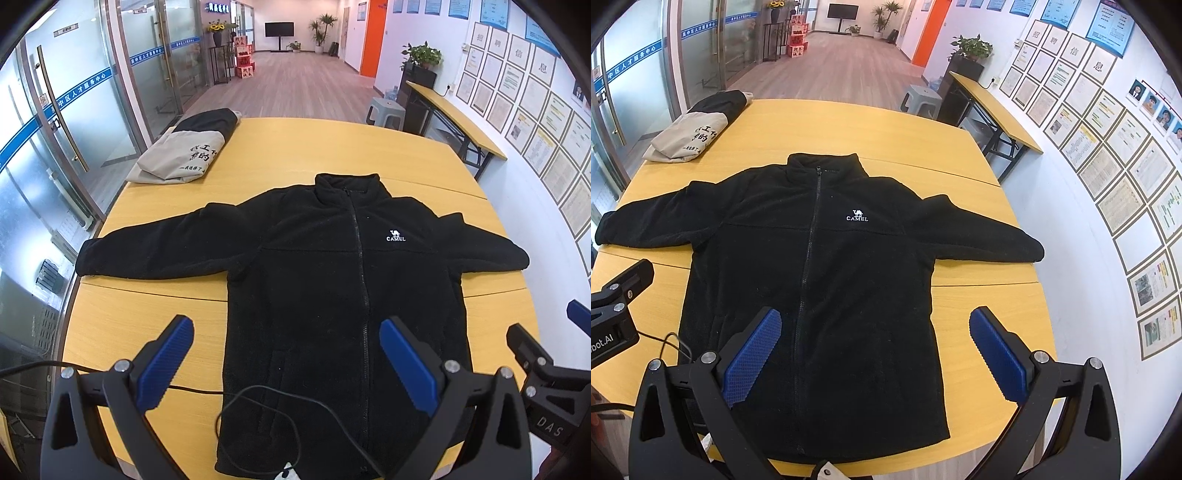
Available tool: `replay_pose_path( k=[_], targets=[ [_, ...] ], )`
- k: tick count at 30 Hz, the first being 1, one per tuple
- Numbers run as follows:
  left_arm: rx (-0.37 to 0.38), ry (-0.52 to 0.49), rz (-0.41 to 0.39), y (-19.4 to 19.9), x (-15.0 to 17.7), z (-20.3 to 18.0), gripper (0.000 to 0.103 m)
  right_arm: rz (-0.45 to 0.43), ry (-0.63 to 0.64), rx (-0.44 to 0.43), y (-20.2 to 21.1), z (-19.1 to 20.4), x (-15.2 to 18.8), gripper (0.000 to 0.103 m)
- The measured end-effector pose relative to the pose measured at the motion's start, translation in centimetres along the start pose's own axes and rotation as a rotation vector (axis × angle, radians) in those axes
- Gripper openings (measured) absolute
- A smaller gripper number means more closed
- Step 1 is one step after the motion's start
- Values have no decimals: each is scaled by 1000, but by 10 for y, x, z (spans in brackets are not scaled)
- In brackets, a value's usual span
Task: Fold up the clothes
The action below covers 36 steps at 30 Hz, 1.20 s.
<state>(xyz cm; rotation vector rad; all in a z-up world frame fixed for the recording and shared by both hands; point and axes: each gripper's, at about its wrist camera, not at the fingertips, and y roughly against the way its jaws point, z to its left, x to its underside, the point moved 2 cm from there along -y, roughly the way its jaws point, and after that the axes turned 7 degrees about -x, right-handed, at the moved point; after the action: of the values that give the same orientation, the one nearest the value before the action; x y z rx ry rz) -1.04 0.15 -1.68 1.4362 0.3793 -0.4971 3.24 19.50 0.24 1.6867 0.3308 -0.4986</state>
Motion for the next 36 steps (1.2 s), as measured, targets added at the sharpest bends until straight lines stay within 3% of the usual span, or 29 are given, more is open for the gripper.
replay_pose_path(
  k=[4, 7, 13, 28, 32, 36],
  targets=[
    [-2, -4, -6, 0, 0, -2, 103, -2, -1, 0, 2, -1, 1, 103],
    [1, -10, -7, 27, 10, 9, 103, -2, -2, -2, 2, -1, 2, 103],
    [0, -15, -3, 9, -1, -2, 103, -3, -2, -6, 3, -2, 3, 103],
    [34, 3, 3, 9, 7, -6, 103, 0, -10, -22, 2, -7, 9, 103],
    [85, -18, -17, 2, 8, -13, 103, -16, -13, -86, -2, -18, 12, 103],
    [177, -39, -10, -24, 4, -19, 103, -83, -86, -218, -20, -79, 28, 103]
  ],
)
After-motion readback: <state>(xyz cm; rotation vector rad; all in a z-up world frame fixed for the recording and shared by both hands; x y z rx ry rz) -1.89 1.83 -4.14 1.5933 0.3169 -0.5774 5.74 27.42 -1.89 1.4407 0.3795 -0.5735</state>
